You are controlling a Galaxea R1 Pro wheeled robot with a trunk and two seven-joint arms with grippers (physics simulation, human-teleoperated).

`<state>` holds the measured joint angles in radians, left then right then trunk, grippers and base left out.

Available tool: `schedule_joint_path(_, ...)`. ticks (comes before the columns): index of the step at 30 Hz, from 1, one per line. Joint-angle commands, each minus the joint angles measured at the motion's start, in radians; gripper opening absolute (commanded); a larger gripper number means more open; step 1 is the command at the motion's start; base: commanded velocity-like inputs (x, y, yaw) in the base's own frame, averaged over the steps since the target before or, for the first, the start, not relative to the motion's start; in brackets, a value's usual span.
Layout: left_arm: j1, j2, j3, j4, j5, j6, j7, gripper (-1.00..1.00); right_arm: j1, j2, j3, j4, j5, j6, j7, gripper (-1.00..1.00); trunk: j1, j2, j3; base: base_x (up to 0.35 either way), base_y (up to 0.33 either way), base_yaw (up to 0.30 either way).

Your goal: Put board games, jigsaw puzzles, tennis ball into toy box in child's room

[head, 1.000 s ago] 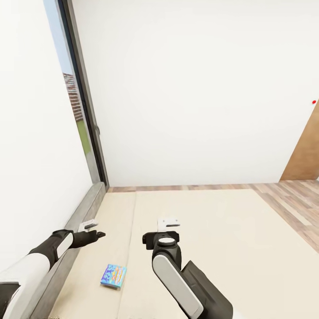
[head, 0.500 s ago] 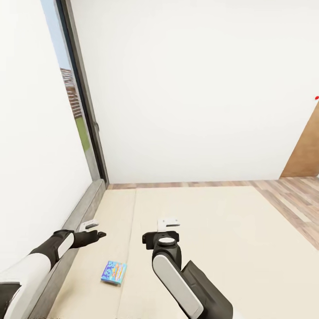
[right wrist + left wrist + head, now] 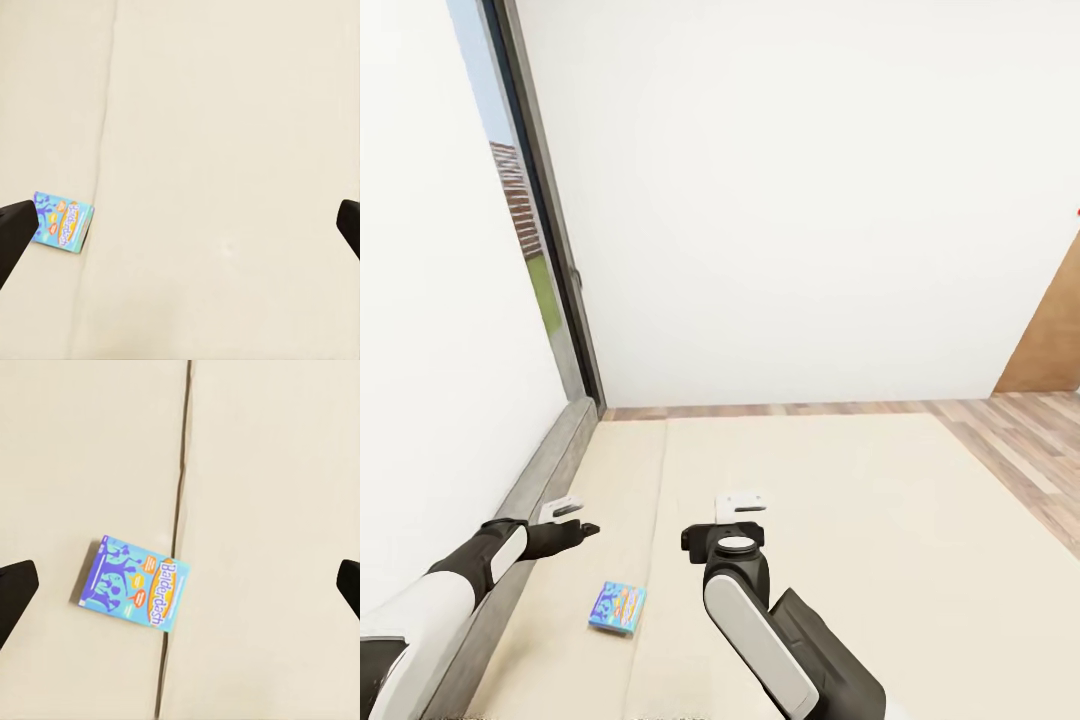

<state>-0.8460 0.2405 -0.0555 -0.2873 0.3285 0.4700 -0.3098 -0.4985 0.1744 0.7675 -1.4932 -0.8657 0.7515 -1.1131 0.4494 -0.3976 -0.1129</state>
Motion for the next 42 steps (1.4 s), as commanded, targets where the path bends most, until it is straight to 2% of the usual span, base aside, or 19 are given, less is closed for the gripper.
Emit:
schedule_joint_path(1,-0.001,0.001,-0.006,-0.001,0.009,0.006,0.0,1.0,-0.002,0.0,0.001,-0.001,-0.008,0.007,-0.01,1.0,0.001,-0.002,-0.004,0.0,0.0,0.0)
schedule_joint_path(34,-0.001,0.0,-0.004,-0.001,0.009,0.003,0.001,1.0,-0.002,0.0,0.006,-0.008,-0.007,0.003,-0.011,1.0,0.001,-0.002,-0.058,0.0,0.0,0.0)
schedule_joint_path(37,0.0,0.0,-0.004,-0.001,0.01,0.003,0.001,1.0,-0.002,0.0,0.019,-0.028,-0.007,0.002,-0.011,1.0,0.001,-0.002,-0.063,0.0,0.0,0.0)
schedule_joint_path(42,0.001,0.0,-0.004,-0.001,0.01,0.002,0.001,1.0,-0.002,0.0,0.081,-0.079,-0.005,-0.002,-0.012,1.0,0.001,-0.002,-0.071,0.0,0.0,0.0)
